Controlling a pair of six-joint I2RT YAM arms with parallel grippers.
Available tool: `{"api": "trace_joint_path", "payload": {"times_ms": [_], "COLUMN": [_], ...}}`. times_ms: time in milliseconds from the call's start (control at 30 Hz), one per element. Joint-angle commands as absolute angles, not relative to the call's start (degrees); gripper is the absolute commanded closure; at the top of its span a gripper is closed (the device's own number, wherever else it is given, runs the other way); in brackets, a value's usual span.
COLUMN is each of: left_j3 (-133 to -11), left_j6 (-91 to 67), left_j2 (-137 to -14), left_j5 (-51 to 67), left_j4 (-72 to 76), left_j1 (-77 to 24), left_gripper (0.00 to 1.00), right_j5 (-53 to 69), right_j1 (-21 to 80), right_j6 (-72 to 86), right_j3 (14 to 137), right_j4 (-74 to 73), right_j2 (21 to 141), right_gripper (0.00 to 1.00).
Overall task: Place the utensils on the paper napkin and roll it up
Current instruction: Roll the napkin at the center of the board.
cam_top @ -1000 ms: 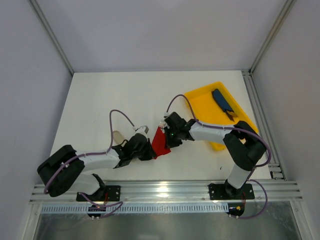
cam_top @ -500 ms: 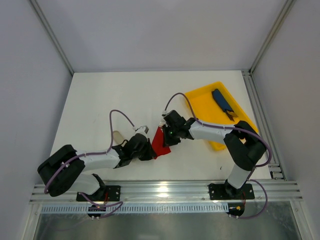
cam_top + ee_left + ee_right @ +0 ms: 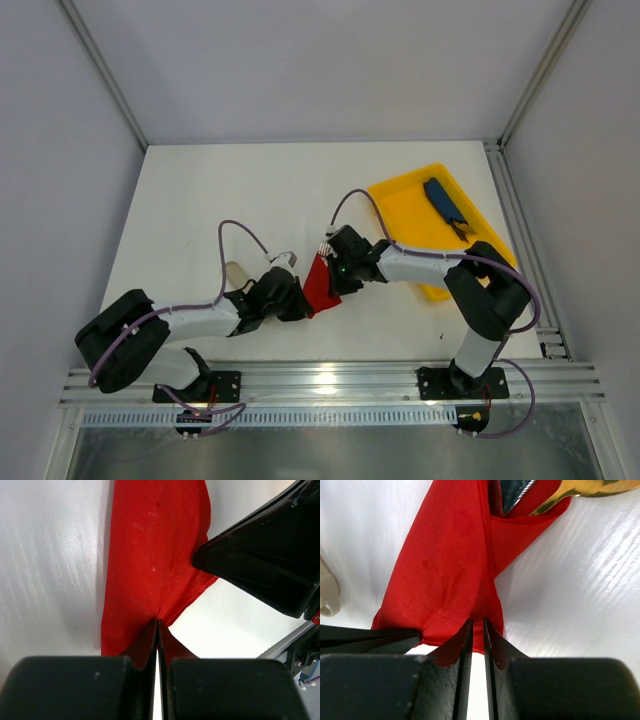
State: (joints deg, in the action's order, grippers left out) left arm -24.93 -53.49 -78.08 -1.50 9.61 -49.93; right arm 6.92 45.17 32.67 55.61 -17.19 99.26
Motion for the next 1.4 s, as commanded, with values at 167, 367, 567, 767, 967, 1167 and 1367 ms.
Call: {"api": "trace_joint_path", "payload": {"times_ms": [167, 367, 567, 767, 967, 1167, 1367], "left_j3": [-23.91, -23.99, -24.26, -24.26, -24.35, -24.61, -24.61], "left_j6": [-53.35, -53.44, -53.44, -53.52, -53.44, -53.44, -53.44], "left_j2": [-78.66, -78.66, -79.01, -78.93, -78.66, -78.66, -78.57], "left_j5": [-2.81, -2.55, -2.2, -2.11, -1.94, -1.85, -1.76], "left_j4": [7.38, 7.73, 7.82, 7.91, 7.82, 7.91, 7.82], "left_j1": [-50.27, -50.36, -50.36, -50.36, -50.36, -50.36, -50.36], "left_gripper": [1.0, 1.0, 1.0, 1.0, 1.0, 1.0, 1.0], "right_j5": [-7.29, -2.29, 1.93, 13.07, 15.73, 18.1, 17.49], "right_j1": [44.91, 44.91, 44.12, 39.64, 37.62, 37.44, 37.44], "right_j6": [28.92, 28.39, 28.3, 30.58, 31.55, 32.25, 32.26], "right_j3": [60.46, 61.44, 61.09, 56.87, 55.72, 56.43, 55.9], "right_j4": [-25.48, -24.0, -20.92, -11.26, -8.53, -6.95, -6.86], "right_j2": [97.92, 95.27, 96.76, 96.77, 98.61, 100.98, 102.48], "right_gripper": [0.82, 0.75, 0.62, 0.49, 0.46, 0.5, 0.53]}}
